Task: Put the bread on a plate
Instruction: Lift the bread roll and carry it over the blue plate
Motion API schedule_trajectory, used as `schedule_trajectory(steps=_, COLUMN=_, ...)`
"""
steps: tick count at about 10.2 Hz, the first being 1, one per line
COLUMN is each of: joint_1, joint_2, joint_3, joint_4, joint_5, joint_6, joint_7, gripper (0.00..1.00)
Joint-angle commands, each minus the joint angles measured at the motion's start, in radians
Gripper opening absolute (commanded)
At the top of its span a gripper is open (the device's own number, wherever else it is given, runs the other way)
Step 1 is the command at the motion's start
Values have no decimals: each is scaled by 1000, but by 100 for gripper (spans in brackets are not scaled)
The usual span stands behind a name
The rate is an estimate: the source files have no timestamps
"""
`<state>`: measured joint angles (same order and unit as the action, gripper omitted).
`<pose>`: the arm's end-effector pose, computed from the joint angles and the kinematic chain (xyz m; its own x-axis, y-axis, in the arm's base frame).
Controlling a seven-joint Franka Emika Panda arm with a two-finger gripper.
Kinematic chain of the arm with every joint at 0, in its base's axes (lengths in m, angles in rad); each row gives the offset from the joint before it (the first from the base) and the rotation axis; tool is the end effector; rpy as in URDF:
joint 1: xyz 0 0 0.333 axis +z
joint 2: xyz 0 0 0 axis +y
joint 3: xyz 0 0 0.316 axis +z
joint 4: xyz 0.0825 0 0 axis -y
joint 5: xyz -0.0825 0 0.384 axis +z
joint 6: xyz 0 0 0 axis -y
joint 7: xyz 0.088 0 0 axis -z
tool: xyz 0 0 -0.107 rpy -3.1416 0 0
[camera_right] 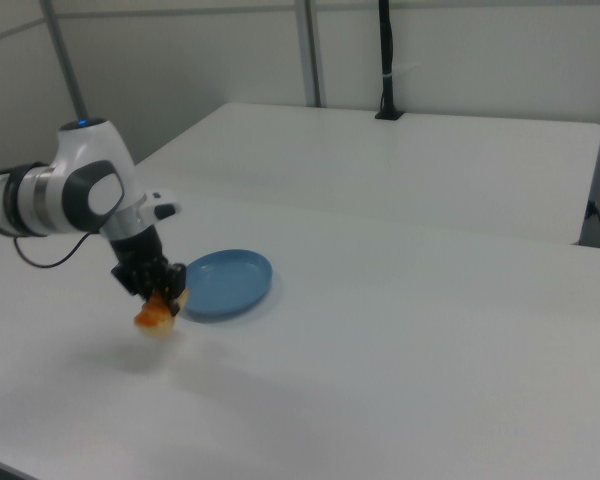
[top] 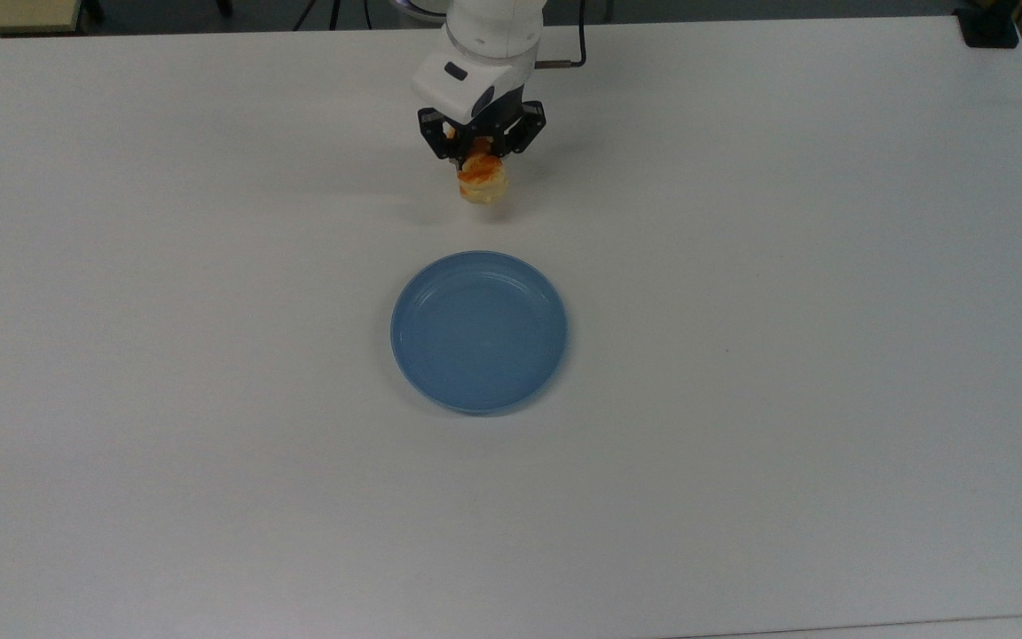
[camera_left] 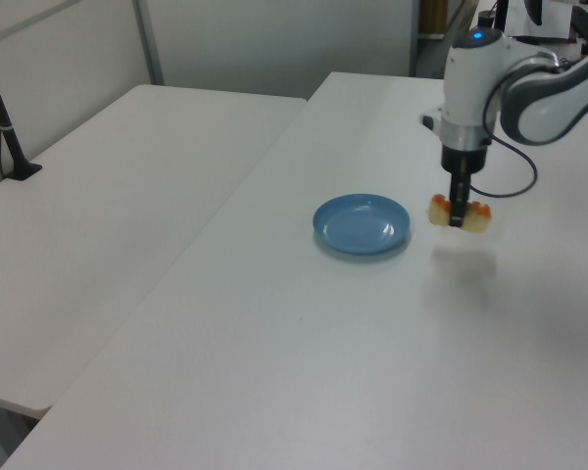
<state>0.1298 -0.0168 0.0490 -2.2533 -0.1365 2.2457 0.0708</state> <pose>0.5117 0.0886 0.3721 0.9813 0.1923 0.0122 0.1899 -0.9759 0.1073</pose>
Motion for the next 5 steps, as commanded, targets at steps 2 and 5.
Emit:
schedule_trajectory(steps=2, joint_1=-51, joint_2=309, joint_3=-3, joint_4=448, joint_5=0, joint_6=-78, joint_7=61, gripper=38)
schedule_trajectory(steps=5, joint_1=-87, joint_2=481, joint_3=3, joint_4=610, joint_5=-11, joint_6=-72, joint_7=119, gripper=40)
